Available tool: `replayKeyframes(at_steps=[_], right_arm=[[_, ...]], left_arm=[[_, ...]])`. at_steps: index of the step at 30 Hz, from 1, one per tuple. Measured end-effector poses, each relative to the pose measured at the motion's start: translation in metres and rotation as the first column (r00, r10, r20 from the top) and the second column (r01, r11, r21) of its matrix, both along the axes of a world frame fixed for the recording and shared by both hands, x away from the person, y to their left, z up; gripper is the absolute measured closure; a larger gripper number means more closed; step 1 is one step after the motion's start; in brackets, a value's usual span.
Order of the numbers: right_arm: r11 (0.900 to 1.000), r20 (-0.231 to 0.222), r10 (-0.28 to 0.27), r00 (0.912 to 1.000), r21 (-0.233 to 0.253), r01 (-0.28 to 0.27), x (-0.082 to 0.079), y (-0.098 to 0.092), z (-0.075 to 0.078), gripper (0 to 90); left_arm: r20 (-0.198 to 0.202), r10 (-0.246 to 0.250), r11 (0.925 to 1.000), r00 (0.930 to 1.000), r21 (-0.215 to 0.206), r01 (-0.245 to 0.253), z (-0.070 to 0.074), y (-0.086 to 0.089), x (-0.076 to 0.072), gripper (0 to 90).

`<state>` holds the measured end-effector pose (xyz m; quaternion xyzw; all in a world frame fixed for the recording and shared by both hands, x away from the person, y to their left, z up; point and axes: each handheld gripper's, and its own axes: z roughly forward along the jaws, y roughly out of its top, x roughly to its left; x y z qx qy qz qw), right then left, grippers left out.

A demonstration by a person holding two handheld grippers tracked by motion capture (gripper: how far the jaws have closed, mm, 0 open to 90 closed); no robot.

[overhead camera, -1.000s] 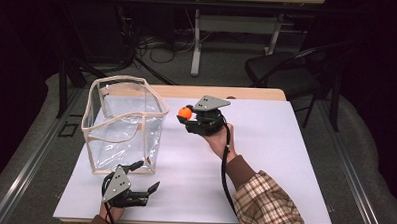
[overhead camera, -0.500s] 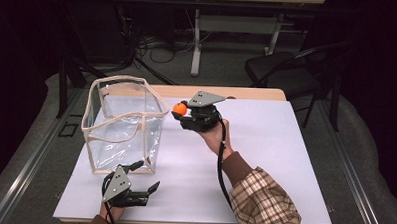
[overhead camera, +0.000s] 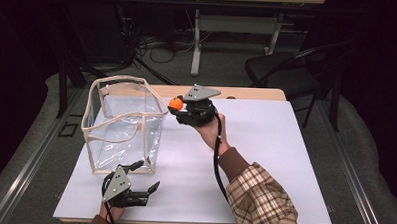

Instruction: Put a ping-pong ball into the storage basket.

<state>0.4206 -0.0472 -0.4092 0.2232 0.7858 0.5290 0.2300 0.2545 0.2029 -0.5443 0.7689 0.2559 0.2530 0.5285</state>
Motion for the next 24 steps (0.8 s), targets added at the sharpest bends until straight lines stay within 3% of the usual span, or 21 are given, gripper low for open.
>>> replayKeyframes(at_steps=[24], right_arm=[[1.0,0.004,0.023,0.9997,0.004,-0.023,0.007,0.018,0.012,51.3]], left_arm=[[0.001,-0.003,1.0,1.0,0.004,0.003,0.0,0.0,0.0,15.9]])
